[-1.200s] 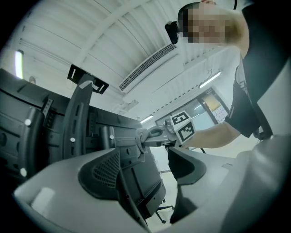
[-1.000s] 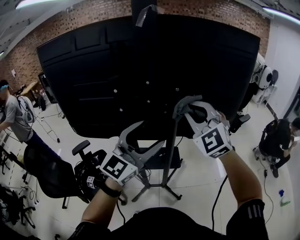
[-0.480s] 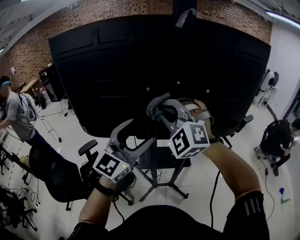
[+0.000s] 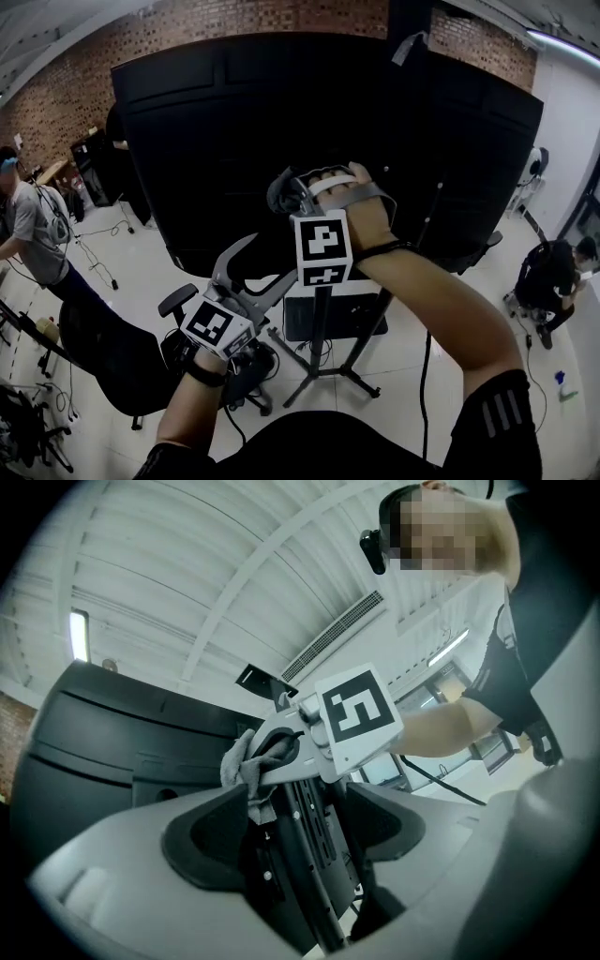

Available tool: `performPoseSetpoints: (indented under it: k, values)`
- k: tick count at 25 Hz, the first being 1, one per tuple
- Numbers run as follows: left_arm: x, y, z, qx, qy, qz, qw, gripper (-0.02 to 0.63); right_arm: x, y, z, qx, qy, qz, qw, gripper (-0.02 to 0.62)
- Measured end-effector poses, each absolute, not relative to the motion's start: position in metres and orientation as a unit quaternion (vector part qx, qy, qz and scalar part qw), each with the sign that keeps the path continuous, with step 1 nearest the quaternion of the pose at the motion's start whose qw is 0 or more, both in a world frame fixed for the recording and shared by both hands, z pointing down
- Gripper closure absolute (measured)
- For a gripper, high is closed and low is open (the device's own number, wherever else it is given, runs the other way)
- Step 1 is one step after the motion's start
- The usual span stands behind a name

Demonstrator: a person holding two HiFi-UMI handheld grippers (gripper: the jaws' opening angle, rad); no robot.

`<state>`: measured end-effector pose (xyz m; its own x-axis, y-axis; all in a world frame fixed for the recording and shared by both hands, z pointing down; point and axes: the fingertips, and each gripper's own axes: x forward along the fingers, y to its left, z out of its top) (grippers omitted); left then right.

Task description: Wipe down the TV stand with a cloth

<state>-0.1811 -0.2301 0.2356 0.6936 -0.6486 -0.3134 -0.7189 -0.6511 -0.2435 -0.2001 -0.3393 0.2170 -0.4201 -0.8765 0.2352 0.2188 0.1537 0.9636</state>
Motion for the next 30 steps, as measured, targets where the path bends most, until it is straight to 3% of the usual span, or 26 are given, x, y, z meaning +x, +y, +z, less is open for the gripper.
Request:
performPoseSetpoints:
  k: [10, 20, 30]
  values:
    - [-0.216, -0.241, 0.253, -0.909, 0.373, 0.112, 0.151, 0.259, -0.223, -0.396, 0.240, 0.276, -0.504, -0.578, 0.579, 0.575]
    - [-0.241, -0.243, 0.256, -0.906, 0.379, 0.115, 0.150, 0.258, -0.242, -0.400, 0.244, 0.277, -0.519, -0.580, 0.564, 0.575]
    - [-0.255, -0.246, 0.261, -0.902, 0.389, 0.111, 0.154, 0.259, -0.289, -0.388, 0.240, 0.263, -0.551, -0.611, 0.505, 0.575]
